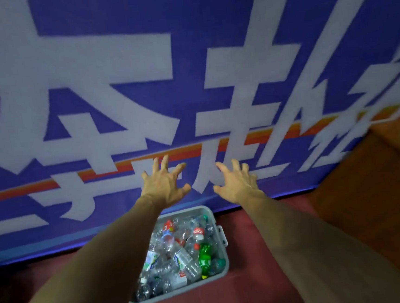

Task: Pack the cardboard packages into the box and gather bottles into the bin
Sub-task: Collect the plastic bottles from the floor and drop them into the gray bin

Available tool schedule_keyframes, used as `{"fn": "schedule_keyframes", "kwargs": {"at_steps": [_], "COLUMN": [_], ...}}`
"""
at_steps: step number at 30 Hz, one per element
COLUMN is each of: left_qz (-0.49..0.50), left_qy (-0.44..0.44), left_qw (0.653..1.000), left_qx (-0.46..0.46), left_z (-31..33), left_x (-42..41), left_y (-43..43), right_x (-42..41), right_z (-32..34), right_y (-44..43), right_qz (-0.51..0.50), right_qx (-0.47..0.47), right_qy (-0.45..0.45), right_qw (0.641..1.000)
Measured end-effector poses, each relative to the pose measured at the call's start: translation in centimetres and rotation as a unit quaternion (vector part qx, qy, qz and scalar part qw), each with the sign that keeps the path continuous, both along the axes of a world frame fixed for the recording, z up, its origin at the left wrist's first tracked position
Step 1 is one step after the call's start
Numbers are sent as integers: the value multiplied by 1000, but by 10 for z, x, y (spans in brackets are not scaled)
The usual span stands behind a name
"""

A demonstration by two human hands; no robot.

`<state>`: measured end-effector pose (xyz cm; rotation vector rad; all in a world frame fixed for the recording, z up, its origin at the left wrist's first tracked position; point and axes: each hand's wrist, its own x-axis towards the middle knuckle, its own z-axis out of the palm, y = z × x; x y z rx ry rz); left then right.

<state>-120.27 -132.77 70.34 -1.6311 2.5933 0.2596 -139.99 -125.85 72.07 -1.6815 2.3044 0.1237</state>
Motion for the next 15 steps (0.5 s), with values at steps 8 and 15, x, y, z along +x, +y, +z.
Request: {"fn": "schedule_keyframes", "kwargs": {"at_steps": [8,15], "left_qz": [-162,-338], "left_qy": [11,14], "left_qw": [987,941], "left_qx": [-2,-16], "left_z": [100,131], "left_x": [-48,-119], "left_y": [72,204], "right_x": [-19,-26], "right_z": [92,121], "right_y": [145,332], "right_qz": [-193,-378], "right_qx": [-36,-60], "right_qy": [-4,13], "right_qw": [981,924]}}
